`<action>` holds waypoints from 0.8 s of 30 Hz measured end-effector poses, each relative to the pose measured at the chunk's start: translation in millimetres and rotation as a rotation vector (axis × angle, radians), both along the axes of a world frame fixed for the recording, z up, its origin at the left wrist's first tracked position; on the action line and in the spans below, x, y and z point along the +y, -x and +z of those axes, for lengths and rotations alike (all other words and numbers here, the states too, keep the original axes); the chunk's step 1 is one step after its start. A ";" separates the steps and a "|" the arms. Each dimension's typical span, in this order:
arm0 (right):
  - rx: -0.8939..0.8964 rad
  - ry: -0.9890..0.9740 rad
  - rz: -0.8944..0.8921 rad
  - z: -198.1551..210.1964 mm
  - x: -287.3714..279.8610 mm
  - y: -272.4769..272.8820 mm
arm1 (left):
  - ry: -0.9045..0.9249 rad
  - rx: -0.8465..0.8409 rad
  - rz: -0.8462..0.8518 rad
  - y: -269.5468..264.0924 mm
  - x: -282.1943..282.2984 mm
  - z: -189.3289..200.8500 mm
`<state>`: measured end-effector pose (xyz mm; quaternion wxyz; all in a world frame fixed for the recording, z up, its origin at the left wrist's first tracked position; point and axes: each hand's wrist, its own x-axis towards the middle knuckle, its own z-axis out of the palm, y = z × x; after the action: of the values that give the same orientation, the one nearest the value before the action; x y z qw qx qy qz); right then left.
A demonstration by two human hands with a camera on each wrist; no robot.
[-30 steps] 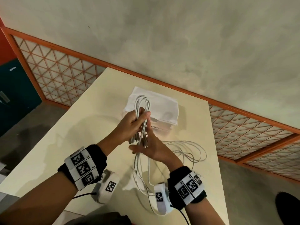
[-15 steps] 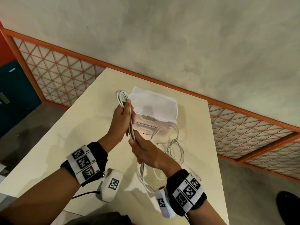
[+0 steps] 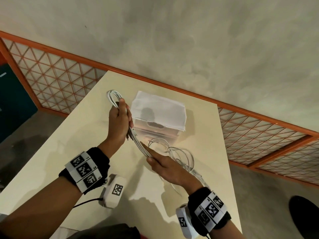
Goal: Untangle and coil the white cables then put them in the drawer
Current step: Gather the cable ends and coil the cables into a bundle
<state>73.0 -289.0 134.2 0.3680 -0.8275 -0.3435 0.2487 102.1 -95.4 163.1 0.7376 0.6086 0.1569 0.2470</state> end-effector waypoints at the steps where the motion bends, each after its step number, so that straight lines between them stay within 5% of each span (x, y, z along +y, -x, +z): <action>1: -0.002 -0.012 -0.005 1.9 -2.4 -3.6 | 0.001 0.007 -0.023 -0.6 0.2 -1.1; 9: 0.028 -0.300 -0.199 49.4 -19.6 -35.9 | -0.043 0.047 -0.328 -0.3 3.7 5.5; 17: -0.336 -0.118 -0.068 77.7 6.3 -35.9 | -0.084 0.113 -0.599 4.9 -7.4 21.9; 24: -0.457 -0.126 -0.148 101.3 8.1 -34.4 | -0.054 0.108 -0.593 11.6 -17.2 30.1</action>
<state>107.4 -280.9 235.5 0.3488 -0.8606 -0.3710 0.0055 90.5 -112.7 193.1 0.7515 0.6596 0.0049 -0.0077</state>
